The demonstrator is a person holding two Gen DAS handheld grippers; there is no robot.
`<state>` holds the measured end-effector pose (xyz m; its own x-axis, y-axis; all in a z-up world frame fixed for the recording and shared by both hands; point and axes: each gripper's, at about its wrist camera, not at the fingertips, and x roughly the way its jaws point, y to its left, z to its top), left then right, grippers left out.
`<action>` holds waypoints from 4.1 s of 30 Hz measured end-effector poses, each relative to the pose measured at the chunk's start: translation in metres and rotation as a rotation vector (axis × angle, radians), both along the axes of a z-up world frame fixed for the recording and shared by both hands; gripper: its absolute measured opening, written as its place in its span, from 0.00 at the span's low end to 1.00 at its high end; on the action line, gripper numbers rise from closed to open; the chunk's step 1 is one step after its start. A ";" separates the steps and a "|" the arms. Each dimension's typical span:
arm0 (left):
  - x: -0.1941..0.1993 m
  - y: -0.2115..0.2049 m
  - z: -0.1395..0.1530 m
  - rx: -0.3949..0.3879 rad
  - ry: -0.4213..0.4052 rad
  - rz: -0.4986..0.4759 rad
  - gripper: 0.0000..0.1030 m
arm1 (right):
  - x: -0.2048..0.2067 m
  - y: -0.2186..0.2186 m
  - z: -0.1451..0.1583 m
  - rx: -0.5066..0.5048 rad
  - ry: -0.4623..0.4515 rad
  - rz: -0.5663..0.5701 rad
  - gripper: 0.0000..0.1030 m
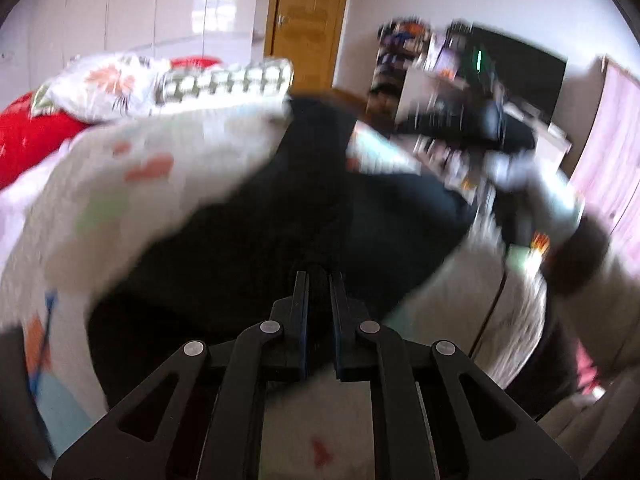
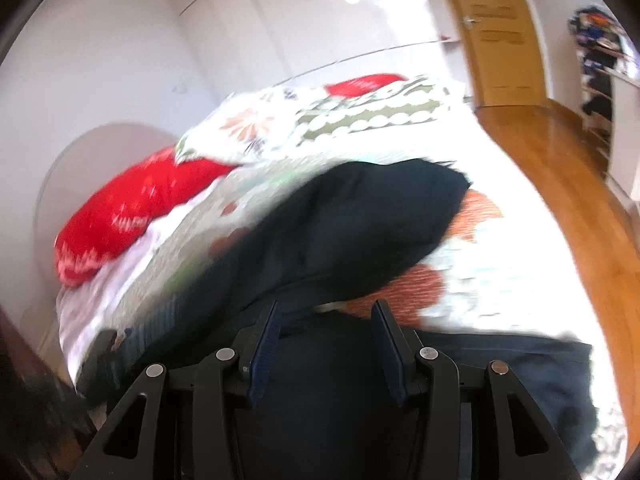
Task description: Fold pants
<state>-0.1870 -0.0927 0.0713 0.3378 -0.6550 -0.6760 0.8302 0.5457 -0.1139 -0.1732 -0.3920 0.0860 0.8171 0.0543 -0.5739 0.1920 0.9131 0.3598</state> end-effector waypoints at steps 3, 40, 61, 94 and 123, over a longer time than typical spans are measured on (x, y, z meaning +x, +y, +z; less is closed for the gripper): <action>0.006 0.012 -0.024 0.018 0.102 0.046 0.08 | -0.005 -0.009 0.001 0.004 0.007 -0.010 0.48; 0.040 0.081 -0.019 -0.036 0.139 0.224 0.08 | -0.046 -0.031 -0.004 -0.057 0.037 -0.025 0.57; 0.047 0.105 -0.027 -0.081 0.191 0.250 0.08 | -0.090 -0.031 -0.069 0.105 0.136 -0.010 0.03; 0.042 0.103 -0.029 -0.055 0.189 0.275 0.08 | -0.121 -0.096 -0.029 -0.149 0.171 -0.303 0.15; 0.055 0.123 -0.014 -0.125 0.153 0.372 0.08 | -0.113 -0.024 -0.038 0.063 0.091 0.004 0.13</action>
<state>-0.1319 0.0307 0.0578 0.4683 -0.5879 -0.6596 0.5477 0.7789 -0.3055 -0.2860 -0.4159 0.0485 0.7616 0.0956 -0.6410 0.2227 0.8902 0.3974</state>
